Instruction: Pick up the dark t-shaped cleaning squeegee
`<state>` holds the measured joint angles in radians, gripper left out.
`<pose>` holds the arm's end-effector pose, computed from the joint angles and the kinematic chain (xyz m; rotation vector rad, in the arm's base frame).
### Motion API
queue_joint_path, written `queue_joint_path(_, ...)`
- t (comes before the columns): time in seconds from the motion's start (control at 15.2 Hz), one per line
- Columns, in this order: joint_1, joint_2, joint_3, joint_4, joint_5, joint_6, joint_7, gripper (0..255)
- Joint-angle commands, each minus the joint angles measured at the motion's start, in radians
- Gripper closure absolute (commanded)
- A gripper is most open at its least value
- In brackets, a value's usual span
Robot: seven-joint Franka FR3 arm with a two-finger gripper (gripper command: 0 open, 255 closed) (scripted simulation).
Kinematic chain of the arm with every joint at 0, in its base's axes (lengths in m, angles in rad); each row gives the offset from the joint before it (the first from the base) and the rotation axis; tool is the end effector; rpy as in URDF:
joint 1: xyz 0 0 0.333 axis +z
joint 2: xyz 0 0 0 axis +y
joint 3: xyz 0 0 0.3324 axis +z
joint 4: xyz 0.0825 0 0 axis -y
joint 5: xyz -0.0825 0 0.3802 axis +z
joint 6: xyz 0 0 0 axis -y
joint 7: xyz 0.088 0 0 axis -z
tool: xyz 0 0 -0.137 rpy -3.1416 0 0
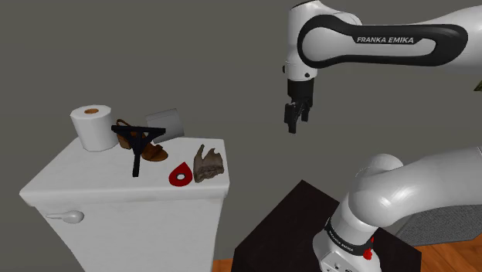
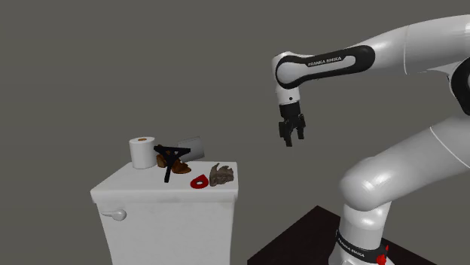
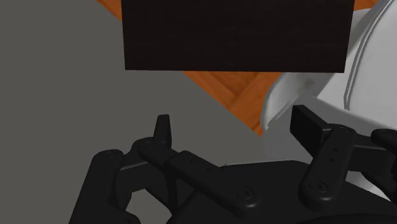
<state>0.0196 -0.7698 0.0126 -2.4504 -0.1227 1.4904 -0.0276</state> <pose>0.2758 -0.0080 0.5195 2.9952 0.0857 -0.2859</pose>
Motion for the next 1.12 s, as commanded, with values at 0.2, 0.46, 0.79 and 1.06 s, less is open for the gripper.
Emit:
queue_joint_path(0.2,0.022,0.005,0.05,-0.032,0.057,0.089,0.08,0)
queue_joint_path(0.46,0.049,0.033,0.121,-0.058,0.122,0.216,0.184,0)
queue_joint_path(0.79,0.073,0.099,0.215,-0.061,0.179,0.382,0.311,0)
queue_joint_path(1.06,0.079,0.175,0.295,-0.038,0.199,0.515,0.416,0)
